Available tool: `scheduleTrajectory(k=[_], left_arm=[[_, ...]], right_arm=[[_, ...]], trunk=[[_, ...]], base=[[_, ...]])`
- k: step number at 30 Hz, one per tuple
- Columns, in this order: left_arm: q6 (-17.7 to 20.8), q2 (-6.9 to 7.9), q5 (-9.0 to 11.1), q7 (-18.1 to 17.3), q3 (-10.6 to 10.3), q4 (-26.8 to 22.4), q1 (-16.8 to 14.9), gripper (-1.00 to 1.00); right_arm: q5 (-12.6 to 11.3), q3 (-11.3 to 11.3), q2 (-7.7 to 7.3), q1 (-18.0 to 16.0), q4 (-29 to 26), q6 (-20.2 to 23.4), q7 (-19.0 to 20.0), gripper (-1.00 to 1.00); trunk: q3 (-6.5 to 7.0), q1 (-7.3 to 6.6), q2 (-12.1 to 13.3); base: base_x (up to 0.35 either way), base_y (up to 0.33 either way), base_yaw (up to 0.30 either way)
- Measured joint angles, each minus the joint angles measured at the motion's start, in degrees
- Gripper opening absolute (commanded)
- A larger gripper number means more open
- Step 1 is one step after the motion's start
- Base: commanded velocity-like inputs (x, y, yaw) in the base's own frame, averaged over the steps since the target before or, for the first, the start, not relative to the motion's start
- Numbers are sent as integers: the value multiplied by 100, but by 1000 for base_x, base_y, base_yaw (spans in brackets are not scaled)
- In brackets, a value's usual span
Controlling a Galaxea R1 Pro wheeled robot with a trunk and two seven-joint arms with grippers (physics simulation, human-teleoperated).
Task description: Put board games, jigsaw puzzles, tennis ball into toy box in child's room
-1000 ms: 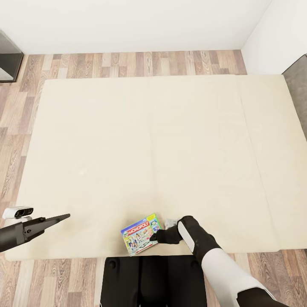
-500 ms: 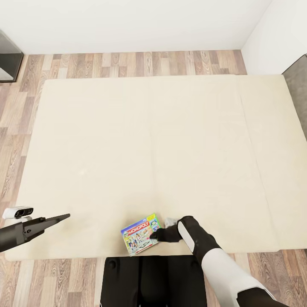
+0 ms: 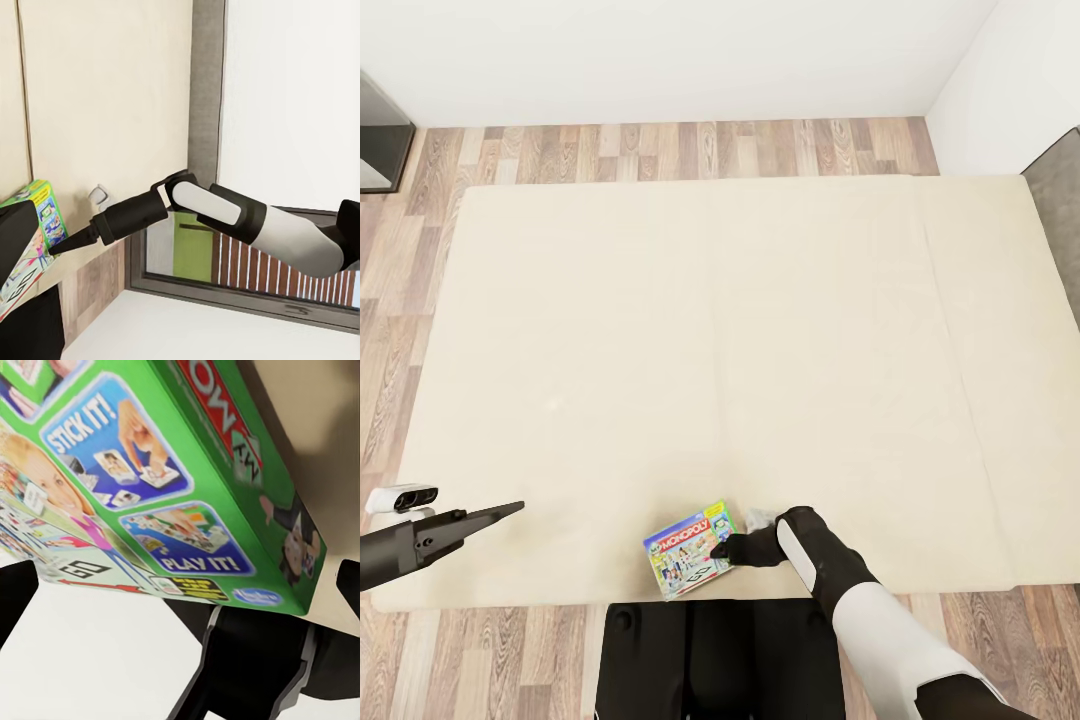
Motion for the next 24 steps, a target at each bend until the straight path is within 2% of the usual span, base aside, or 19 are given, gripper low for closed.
scheduleTrajectory(k=[24], left_arm=[[0,1,0,0,0,0,0,100]], right_arm=[[-3,-5,0,0,0,-3,37,100]], trunk=[[0,0,0]], base=[[0,19,0]])
